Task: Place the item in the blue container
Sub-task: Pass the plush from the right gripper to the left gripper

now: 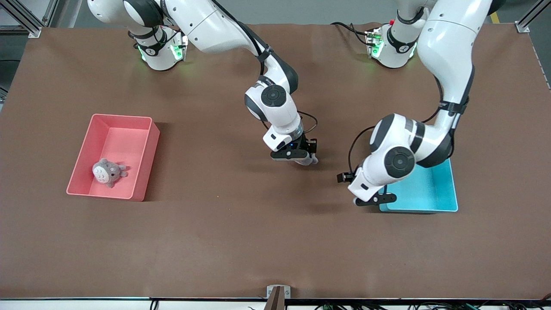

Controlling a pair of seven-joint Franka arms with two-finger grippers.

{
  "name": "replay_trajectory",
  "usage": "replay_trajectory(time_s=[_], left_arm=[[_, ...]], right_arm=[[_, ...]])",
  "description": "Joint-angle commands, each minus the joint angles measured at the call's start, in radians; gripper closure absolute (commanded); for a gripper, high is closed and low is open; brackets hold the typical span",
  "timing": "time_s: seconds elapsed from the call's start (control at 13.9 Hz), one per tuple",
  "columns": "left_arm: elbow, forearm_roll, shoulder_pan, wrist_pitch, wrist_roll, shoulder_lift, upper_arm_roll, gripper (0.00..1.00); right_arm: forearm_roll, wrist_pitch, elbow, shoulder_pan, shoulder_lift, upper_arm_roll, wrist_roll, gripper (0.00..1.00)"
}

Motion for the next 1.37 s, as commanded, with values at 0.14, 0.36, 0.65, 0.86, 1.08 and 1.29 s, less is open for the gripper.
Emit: replay_trajectory(time_s=[0.14, 0.36, 0.65, 0.86, 1.08, 1.29], left_arm=[[0.006, -0.004, -0.051, 0.026, -0.134, 0.021, 0.007, 0.00], [0.008, -0.007, -0.080, 0.026, -0.237, 0.034, 0.007, 0.00], [0.016, -0.013, -0.136, 0.087, -0.442, 0.044, 0.005, 0.00], [0.014, -0.053, -0.208, 0.190, -0.599, 0.086, 0.007, 0.01], [0.016, -0.054, -0.234, 0.285, -0.754, 0.113, 0.007, 0.02], [0.000, -0.042, -0.295, 0.229, -0.861, 0.117, 0.018, 0.03]], right_arm=[[-0.005, -0.329, -0.008, -0.036, -0.193, -0.018, -0.016, 0.00], [-0.030, -0.625, -0.010, -0.108, -0.337, -0.026, -0.143, 0.00], [-0.098, -0.882, -0.043, -0.257, -0.501, -0.026, -0.325, 0.00], [-0.151, -0.947, -0.129, -0.401, -0.613, -0.026, -0.543, 0.00], [-0.210, -0.942, -0.213, -0.546, -0.676, -0.026, -0.725, 0.00], [-0.235, -0.904, -0.281, -0.701, -0.696, -0.026, -0.862, 0.00]])
